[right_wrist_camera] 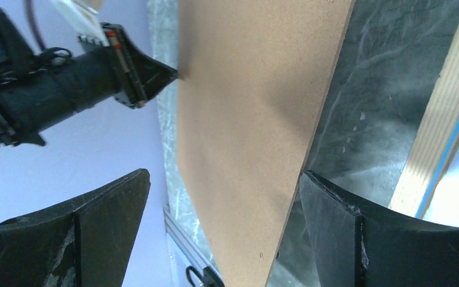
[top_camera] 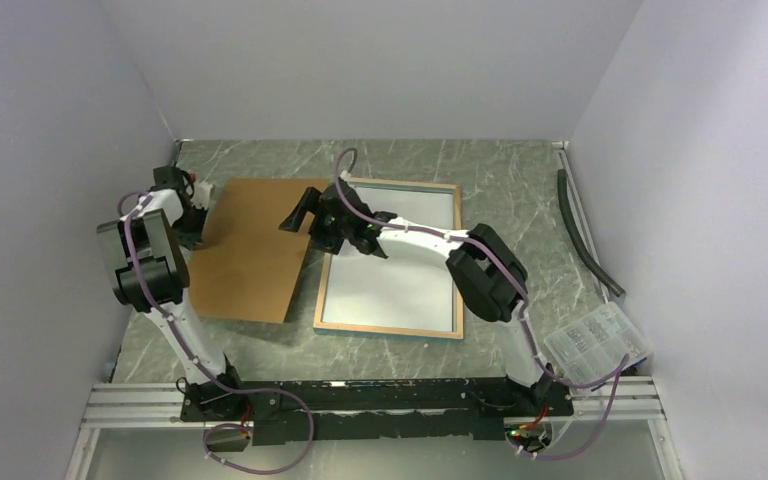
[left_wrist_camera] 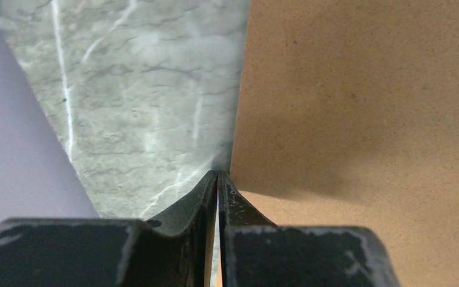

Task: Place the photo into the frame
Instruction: Pick up the photo frame item at the center of the board.

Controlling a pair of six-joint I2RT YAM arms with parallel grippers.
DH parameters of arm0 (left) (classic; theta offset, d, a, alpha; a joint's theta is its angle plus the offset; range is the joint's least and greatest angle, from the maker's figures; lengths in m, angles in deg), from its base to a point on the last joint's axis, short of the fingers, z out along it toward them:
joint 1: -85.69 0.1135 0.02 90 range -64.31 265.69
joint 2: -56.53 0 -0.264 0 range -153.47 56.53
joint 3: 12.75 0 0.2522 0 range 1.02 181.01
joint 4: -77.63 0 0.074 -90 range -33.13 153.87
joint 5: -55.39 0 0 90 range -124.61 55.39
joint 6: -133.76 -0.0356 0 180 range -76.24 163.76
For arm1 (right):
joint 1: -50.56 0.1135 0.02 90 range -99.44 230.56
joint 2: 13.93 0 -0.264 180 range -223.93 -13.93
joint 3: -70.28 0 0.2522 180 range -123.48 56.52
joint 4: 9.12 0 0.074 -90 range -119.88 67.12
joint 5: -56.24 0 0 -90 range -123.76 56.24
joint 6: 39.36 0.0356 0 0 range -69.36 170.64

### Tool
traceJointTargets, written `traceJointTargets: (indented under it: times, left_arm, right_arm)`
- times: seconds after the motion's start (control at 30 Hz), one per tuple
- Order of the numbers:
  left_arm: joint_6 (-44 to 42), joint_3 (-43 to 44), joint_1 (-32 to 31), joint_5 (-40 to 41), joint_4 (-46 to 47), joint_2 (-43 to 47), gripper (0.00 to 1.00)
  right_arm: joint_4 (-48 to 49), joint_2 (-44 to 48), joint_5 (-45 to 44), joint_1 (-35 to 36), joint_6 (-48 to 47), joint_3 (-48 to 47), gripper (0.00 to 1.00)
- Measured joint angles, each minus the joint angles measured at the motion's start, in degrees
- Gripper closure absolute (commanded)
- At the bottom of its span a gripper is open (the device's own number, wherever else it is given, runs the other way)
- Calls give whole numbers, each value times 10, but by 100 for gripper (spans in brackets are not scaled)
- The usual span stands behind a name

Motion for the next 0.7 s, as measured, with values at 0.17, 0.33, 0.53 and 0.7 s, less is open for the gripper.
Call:
traceJointTargets:
  times: [0.17,0.33,0.53,0.7]
  left_arm:
    - [-2,-5,-37,7,-7,3,89]
    - [-2,-5,-72,6,-21,5,89]
    - [-1,-3,-119,4,-44,6,89]
    - [5,1,-152,-12,-69,7,89]
  right_arm:
    - [33,61,-5,-12,9,56,0]
    - [80,111,-12,-27,29,134,0]
    - [107,158,-12,-48,49,235,0]
    - [119,199,-12,-69,59,312,0]
